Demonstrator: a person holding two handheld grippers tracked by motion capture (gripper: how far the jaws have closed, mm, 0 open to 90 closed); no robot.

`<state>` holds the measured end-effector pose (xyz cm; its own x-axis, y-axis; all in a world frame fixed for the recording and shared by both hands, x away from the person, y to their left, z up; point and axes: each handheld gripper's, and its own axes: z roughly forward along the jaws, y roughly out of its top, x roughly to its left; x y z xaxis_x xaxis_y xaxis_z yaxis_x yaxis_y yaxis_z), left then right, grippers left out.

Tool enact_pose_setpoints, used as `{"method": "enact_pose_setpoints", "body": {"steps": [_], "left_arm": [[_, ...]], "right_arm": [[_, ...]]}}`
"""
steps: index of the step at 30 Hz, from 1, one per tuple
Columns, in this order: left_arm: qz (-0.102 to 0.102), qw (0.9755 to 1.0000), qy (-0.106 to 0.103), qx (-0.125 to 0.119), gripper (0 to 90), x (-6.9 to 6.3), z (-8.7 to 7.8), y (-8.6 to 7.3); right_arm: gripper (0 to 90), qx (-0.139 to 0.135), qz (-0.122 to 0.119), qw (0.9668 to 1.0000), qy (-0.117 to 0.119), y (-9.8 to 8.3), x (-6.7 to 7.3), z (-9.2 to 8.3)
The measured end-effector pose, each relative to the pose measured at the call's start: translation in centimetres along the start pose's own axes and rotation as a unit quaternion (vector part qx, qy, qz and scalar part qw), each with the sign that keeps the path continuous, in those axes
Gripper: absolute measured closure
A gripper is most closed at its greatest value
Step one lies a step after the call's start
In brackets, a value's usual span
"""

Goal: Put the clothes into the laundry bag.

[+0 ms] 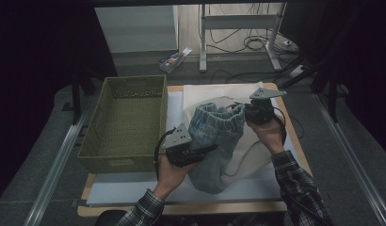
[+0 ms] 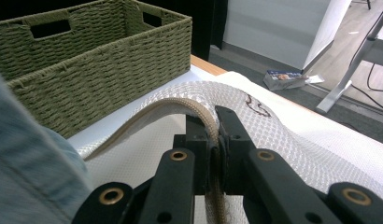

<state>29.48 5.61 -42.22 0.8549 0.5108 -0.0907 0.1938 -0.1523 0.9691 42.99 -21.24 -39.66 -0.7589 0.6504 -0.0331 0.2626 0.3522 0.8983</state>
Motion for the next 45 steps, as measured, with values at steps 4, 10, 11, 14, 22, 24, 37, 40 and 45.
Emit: {"method": "enact_pose_setpoints", "body": {"steps": [4,10,11,14,22,24,37,40,45], "left_arm": [[0.005,0.9999,0.004,0.012,65.1,0.1,0.6,-0.7],[0.001,0.9993,0.008,0.037,65.1,0.4,1.5,-1.6],[0.001,0.9991,0.01,0.042,65.1,0.5,1.7,-1.8],[-0.002,0.9985,0.012,0.054,65.1,0.7,2.1,-2.3],[0.003,0.9957,-0.009,0.092,65.1,0.7,3.6,-3.3],[0.009,0.9948,-0.015,0.1,65.1,0.6,3.9,-3.4],[0.011,0.99,-0.063,0.126,64.8,0.6,5.5,-3.8],[-0.002,0.989,-0.071,0.13,64.8,1.0,5.7,-3.9],[-0.003,0.9864,-0.064,0.151,64.9,1.6,5.8,-4.1]], "right_arm": [[83.4,-0.002,0.0,1.0,0.003,0.1,0.2,-0.1],[83.5,-0.005,-0.005,0.9999,0.007,0.4,0.6,-0.2],[83.6,-0.006,-0.005,0.9999,0.007,0.5,0.7,-0.2],[83.9,-0.006,-0.007,0.9999,0.009,0.6,0.7,-0.2],[83.9,-0.005,-0.009,0.9999,0.011,0.7,0.9,-0.2],[84.0,-0.005,-0.01,0.9999,0.012,0.7,0.9,-0.3],[83.9,-0.008,-0.005,0.9998,0.019,0.8,0.8,-0.4],[83.9,-0.006,-0.006,0.9997,0.023,0.9,0.8,-0.5],[83.9,-0.005,-0.007,0.9995,0.029,1.0,0.8,-0.6]]}}
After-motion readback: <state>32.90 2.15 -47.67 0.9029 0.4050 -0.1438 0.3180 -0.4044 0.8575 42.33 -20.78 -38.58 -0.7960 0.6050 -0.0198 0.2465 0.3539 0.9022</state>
